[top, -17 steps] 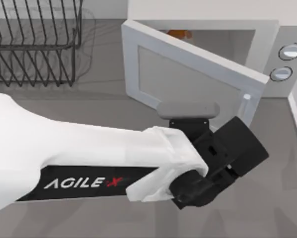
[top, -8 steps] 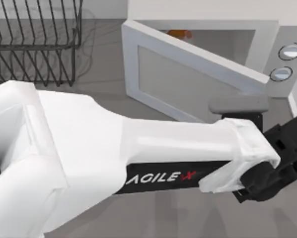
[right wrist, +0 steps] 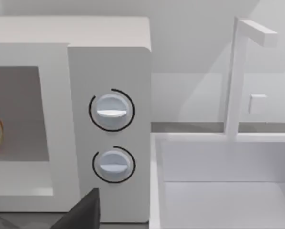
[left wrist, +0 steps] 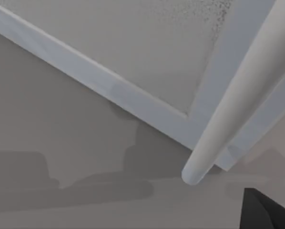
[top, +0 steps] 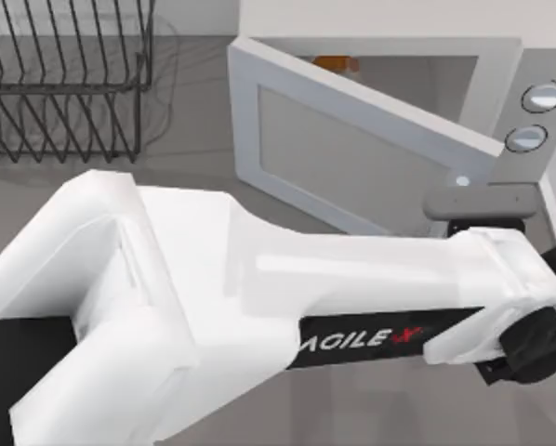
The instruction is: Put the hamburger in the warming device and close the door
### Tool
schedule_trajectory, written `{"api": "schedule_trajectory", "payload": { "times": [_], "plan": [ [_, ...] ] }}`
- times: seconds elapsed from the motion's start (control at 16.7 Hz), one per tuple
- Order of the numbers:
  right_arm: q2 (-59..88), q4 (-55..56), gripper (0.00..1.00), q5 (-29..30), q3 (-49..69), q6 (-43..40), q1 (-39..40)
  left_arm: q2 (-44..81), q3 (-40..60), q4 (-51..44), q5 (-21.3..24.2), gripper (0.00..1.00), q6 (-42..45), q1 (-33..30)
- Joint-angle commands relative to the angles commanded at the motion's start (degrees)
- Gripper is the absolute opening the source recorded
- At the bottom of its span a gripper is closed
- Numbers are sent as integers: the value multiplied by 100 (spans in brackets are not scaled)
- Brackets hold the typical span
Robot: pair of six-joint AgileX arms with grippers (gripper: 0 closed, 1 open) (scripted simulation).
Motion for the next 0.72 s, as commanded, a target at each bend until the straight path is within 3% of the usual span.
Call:
{"api": "schedule_trajectory", "payload": {
  "times": [0.72],
  "plan": [
    [0, 0, 100, 0, 0, 0, 0, 973, 1359, 428, 529, 0, 1233, 1091]
  ]
}}
